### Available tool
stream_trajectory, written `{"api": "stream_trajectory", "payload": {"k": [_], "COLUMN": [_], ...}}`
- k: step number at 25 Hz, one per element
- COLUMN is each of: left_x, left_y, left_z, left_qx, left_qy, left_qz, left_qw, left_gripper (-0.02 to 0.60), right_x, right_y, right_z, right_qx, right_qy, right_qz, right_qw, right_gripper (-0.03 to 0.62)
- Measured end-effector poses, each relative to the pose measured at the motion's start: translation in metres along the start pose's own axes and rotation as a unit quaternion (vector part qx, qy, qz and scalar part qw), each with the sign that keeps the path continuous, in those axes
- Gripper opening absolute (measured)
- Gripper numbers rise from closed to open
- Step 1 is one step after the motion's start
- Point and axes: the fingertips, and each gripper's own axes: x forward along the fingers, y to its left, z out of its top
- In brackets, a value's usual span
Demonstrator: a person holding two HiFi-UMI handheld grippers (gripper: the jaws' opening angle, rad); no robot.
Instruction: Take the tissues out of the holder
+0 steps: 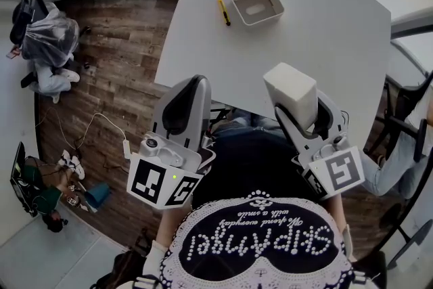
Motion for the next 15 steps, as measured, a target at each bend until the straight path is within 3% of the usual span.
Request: {"api": "stream_trajectory", "payload": {"k": [15], "left_x": [-0.0005], "left_y": [-0.0056], "left_z": [-0.0007], "left_qx": [0.002], "left_qy": [-0.002], "left_qz": [-0.006], "left_qw": [1.0], "left_gripper": [0.002], "right_x": [-0.0021], "right_y": [-0.002], "right_z": [-0.0016], "right_qx": [0.009], "right_qy": [-0.005], "right_qz": [-0.003], "right_qw": [1.0], "right_gripper": [0.278]}}
